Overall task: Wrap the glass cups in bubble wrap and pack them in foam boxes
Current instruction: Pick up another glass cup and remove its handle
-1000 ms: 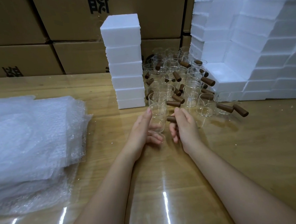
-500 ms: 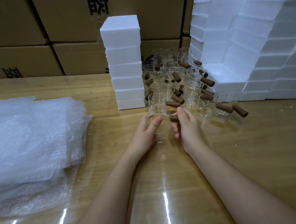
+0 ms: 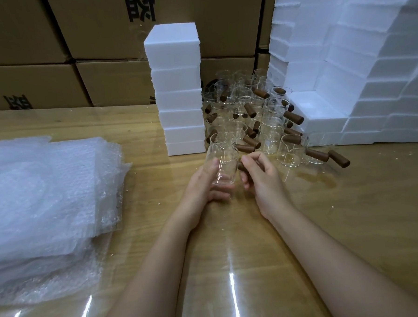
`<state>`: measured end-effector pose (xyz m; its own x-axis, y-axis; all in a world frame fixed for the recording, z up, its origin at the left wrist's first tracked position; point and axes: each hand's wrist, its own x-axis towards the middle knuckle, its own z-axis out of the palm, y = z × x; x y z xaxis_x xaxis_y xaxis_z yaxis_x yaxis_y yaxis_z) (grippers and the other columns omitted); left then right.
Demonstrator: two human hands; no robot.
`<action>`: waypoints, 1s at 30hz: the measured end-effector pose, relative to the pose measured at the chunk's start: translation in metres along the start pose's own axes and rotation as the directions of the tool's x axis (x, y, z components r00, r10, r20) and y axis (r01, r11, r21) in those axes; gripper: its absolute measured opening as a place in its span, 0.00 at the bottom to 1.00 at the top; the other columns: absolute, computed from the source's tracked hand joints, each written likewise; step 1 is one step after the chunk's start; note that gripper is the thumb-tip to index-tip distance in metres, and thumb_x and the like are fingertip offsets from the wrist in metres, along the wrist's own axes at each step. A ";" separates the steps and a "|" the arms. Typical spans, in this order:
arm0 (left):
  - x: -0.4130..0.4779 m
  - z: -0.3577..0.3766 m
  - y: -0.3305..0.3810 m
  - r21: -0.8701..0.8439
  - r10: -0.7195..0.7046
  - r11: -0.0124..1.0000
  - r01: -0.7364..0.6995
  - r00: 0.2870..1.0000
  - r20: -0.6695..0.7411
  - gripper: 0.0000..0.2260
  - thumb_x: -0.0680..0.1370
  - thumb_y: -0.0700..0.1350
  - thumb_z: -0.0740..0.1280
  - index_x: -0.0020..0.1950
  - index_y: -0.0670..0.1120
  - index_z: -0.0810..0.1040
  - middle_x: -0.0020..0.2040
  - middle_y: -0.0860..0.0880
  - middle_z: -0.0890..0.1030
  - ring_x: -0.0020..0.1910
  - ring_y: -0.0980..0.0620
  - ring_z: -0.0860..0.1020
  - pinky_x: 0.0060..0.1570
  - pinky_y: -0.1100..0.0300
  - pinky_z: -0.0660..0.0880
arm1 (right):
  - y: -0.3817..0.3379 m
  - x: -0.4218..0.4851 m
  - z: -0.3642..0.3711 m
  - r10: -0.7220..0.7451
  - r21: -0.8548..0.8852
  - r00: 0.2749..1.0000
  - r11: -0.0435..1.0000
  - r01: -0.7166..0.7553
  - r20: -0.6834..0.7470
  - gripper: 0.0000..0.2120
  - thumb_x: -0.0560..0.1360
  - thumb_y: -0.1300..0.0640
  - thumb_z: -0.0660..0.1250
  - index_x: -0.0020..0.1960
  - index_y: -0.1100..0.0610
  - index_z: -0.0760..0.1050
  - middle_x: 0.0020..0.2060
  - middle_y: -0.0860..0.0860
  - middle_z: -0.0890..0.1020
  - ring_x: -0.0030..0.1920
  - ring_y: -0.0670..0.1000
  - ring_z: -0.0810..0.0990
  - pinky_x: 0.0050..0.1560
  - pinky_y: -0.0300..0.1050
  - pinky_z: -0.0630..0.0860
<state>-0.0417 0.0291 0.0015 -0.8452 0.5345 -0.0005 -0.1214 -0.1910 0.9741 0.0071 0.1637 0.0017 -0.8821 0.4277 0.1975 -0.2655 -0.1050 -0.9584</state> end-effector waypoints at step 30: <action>-0.007 0.003 -0.003 0.569 0.446 0.762 -0.310 0.888 -0.114 0.34 0.63 0.49 0.80 0.62 0.61 0.67 0.59 0.62 0.77 0.60 0.62 0.74 0.61 0.47 0.71 | 0.000 0.001 -0.003 -0.071 -0.191 0.997 0.979 0.063 -0.036 0.09 0.79 0.57 0.62 0.40 0.53 0.74 0.25 0.43 0.74 0.25 0.40 0.68 0.26 0.34 0.64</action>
<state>-0.0339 0.0279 -0.0007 -0.8636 0.2954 0.4087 0.4658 0.1571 0.8708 0.0078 0.1666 0.0016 -0.8466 0.4658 0.2574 -0.2408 0.0959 -0.9658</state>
